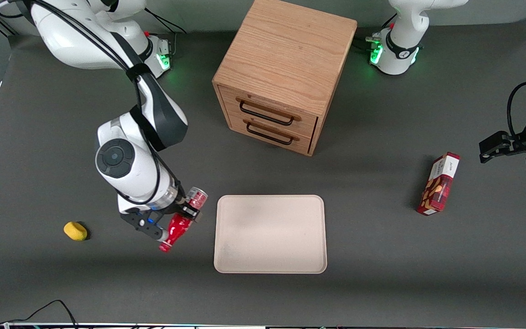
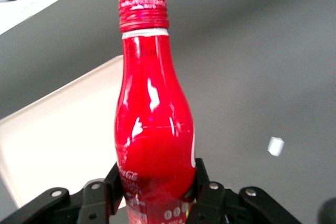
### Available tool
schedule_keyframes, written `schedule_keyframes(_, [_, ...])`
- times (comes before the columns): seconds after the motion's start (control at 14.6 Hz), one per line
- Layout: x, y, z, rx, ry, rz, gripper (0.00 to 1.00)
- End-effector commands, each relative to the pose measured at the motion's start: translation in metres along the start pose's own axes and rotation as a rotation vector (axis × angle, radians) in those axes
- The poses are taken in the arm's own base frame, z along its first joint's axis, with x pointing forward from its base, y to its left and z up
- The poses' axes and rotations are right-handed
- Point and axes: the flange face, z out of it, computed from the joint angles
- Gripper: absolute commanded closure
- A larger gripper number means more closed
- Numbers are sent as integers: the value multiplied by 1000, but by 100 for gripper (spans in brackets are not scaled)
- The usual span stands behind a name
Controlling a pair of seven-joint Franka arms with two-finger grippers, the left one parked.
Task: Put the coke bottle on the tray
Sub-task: 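Lift the bottle and carry it over the cream tray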
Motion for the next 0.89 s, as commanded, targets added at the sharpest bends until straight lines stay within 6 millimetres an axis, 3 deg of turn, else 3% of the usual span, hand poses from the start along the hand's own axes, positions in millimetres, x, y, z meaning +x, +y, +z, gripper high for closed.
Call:
schedule_keyframes(0.0, [19,-25,27,40,12,-186,91])
schedule_keyframes(0.21, [11,-36,81,66,-3,-472,100])
schedule_keyframes(0.48, [-22,-42,133,49,-104,-465,100])
schedule_keyframes(0.82, [-34,-25,180,-15,-167,-418,97])
